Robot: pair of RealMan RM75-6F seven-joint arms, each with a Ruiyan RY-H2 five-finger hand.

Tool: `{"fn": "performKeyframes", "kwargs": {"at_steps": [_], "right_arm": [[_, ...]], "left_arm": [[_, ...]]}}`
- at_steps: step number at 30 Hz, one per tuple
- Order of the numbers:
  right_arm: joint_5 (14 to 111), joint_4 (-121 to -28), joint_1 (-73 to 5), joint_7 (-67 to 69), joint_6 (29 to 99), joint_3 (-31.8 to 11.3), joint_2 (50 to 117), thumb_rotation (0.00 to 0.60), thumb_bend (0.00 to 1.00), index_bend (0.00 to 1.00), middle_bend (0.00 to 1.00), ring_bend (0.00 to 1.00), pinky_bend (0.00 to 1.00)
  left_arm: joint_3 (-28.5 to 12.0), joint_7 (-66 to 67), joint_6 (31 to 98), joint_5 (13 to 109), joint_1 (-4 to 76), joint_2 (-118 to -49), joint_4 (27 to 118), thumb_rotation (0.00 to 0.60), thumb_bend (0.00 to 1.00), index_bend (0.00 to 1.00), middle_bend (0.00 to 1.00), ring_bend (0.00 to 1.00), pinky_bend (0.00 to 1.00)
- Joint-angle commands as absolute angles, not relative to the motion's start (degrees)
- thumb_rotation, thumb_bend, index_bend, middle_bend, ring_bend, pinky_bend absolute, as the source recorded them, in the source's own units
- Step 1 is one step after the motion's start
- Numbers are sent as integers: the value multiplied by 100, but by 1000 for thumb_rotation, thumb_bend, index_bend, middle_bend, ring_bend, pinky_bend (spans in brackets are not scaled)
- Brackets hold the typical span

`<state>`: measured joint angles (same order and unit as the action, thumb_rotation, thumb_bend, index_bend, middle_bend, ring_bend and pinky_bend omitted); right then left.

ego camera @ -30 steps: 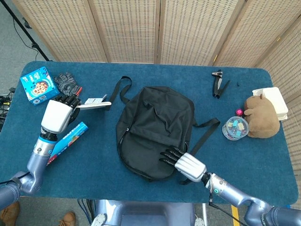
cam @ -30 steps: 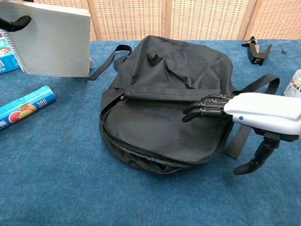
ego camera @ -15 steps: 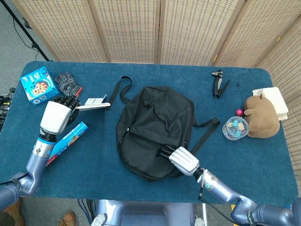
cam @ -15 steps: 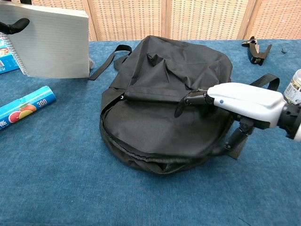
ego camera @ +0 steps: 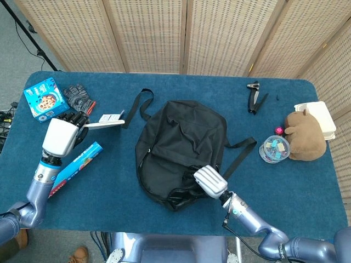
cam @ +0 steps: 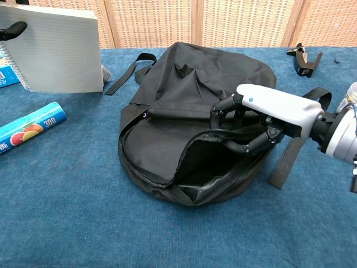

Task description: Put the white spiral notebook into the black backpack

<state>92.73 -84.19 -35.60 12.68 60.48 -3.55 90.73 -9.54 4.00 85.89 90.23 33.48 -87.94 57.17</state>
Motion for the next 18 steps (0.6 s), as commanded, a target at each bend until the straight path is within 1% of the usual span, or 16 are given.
{"fn": "performKeyframes", "kwargs": {"at_steps": [1, 4, 8, 13, 18], "right_arm": [[9124, -8514, -3560, 1318, 6023, -426, 9078, 600, 498, 573, 515, 375, 492], [8953, -8612, -3537, 1348, 6052, -510, 9101, 600, 499, 589, 532, 391, 508], [8485, -8864, -3487, 1501, 6021, -725, 9162, 600, 502, 599, 544, 403, 521], [7734, -9289, -3504, 1507, 5850, -1103, 9139, 600, 503, 603, 548, 404, 522], [6895, -9648, -3592, 1265, 5673, -1503, 9059, 600, 502, 604, 550, 404, 522]], "left_arm": [[-943, 363, 8616, 9033, 3330, -8781, 5701, 600, 448, 744, 528, 567, 690], [-924, 293, 8682, 9064, 3303, -8765, 5704, 600, 448, 744, 528, 567, 690], [-900, 171, 8806, 9117, 3256, -8736, 5681, 600, 448, 744, 528, 567, 690], [-888, -12, 8965, 9168, 3192, -8676, 5680, 600, 448, 744, 528, 568, 690], [-880, -320, 9282, 9305, 3122, -8591, 5699, 600, 447, 744, 529, 569, 690]]}}
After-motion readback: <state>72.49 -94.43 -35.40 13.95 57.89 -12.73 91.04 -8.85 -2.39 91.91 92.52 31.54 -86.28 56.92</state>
